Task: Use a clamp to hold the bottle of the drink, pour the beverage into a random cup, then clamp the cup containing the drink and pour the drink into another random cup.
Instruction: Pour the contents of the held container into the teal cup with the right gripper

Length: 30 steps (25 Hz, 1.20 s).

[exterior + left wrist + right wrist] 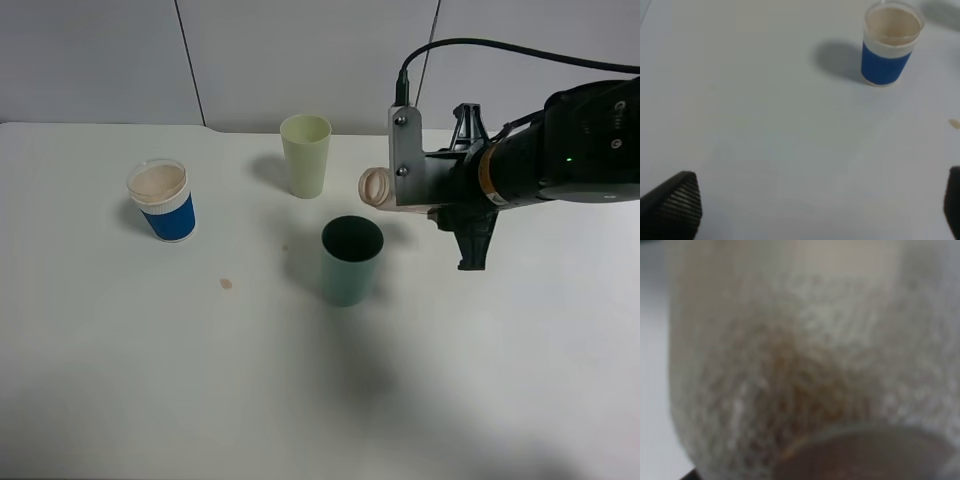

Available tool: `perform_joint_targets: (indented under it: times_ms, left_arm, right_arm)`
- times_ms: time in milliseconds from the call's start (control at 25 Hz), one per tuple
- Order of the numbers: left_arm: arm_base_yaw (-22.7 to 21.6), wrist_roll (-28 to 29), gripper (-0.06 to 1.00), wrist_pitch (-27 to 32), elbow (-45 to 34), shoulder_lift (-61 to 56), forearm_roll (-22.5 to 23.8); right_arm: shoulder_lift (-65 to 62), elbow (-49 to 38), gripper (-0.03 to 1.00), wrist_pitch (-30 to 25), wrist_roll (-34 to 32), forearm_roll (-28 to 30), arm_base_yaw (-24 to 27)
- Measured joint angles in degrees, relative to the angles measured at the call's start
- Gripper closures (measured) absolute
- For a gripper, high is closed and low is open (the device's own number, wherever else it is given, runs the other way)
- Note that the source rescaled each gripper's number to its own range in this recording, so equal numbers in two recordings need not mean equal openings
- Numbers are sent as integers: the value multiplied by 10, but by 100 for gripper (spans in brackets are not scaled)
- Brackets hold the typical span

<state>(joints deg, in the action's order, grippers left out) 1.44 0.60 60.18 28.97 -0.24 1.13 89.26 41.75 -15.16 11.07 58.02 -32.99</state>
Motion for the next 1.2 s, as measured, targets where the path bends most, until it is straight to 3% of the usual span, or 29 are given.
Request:
perform_joint_targets:
  times_ms: [520, 1200]
  left_arm:
    - [0, 0, 1, 0, 0, 0, 0]
    - [0, 0, 1, 0, 0, 0, 0]
  right_arm:
    - [0, 0, 95, -24, 21, 0, -27]
    - [0, 18, 95, -99, 23, 37, -56]
